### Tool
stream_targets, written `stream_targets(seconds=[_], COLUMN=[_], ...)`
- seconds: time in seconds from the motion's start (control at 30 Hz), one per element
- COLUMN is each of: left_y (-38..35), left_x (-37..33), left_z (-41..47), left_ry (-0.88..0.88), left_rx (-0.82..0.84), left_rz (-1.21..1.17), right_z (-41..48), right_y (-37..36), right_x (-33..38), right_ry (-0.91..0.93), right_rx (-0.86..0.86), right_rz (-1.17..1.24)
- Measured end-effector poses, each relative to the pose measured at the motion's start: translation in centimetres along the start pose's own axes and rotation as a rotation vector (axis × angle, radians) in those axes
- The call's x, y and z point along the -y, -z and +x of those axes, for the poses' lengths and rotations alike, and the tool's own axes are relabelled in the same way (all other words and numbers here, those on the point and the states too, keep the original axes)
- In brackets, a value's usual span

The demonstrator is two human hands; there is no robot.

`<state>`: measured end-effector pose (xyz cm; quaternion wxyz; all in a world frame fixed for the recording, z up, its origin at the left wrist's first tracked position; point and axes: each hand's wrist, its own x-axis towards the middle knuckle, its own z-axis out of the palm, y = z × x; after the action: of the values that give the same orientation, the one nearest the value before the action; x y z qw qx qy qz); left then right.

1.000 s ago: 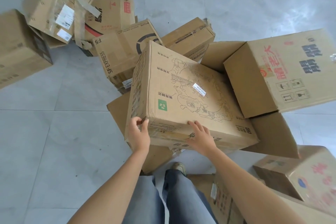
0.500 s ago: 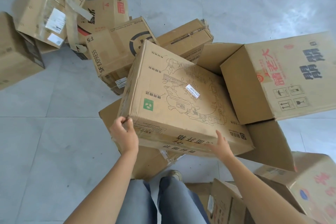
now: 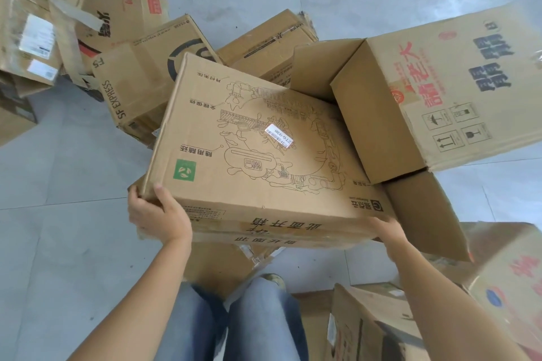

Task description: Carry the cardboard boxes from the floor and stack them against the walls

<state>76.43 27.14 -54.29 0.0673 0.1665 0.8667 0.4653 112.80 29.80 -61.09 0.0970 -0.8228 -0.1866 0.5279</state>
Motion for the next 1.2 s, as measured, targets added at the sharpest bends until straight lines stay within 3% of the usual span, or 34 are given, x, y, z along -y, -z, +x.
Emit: stream_targets(seconds=[0.3,0.57,0.97,1.2], left_y=[-2.5,-1.2,5.8,15.7], left_x=[1.8,1.6,-12.6,-19.3], left_z=[0.7,1.5,8.3,15.2], left_ry=[0.040,0.057,-0.137,-0.217], left_rx=[-0.184,-0.154,-0.001,0.128], left_rz=[0.003,0.049,0.095,0.117], right_z=[4.9,3.9,-11.6,-23.0], right_y=[1.6,1.2,2.5,4.2], right_x=[-2.5,-3.8,-1.8,5.5], right_ry=[0.042,0.018,0.116,0.287], right_rx=[-0.013,-0.051,-0.109,-0.168], right_rz=[0.147,0.281,0.212,0.135])
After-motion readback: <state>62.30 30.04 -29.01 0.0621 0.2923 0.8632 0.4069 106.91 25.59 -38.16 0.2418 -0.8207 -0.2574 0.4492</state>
